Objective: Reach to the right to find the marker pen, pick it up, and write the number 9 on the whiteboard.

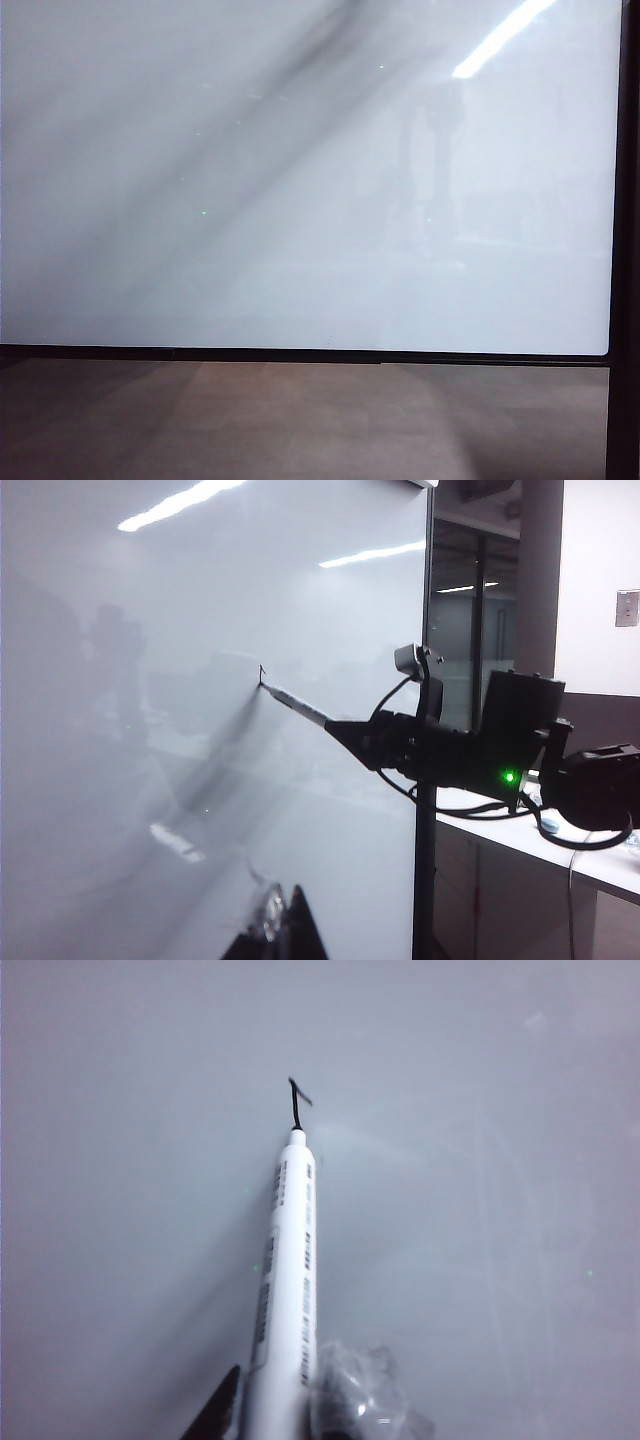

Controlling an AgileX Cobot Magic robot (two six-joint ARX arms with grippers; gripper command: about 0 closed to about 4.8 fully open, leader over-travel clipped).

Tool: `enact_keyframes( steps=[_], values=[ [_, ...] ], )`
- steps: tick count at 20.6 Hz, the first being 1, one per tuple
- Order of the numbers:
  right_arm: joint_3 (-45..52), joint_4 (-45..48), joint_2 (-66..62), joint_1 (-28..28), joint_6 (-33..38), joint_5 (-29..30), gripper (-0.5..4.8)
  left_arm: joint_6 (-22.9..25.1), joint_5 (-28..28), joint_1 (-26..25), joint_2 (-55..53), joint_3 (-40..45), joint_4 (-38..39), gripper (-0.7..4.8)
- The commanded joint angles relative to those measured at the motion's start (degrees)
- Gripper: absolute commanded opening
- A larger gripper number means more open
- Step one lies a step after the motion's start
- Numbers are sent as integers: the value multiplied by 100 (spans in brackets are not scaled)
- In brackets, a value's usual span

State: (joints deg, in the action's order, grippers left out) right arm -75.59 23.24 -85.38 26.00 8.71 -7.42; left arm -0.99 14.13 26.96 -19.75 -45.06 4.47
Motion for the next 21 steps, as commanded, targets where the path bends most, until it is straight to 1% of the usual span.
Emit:
enact_keyframes(
  steps=[1, 8, 21],
  values=[
    [133, -26, -4, -4, 28, -46, -3, 11, 4, 4, -2, -17, -76, -5],
    [286, -46, -4, -2, 50, -46, -3, 11, 4, 4, -2, -17, -79, -5],
    [286, -92, 28, -11, 22, -435, -3, 11, 4, 4, -2, -17, -76, -5]
  ],
)
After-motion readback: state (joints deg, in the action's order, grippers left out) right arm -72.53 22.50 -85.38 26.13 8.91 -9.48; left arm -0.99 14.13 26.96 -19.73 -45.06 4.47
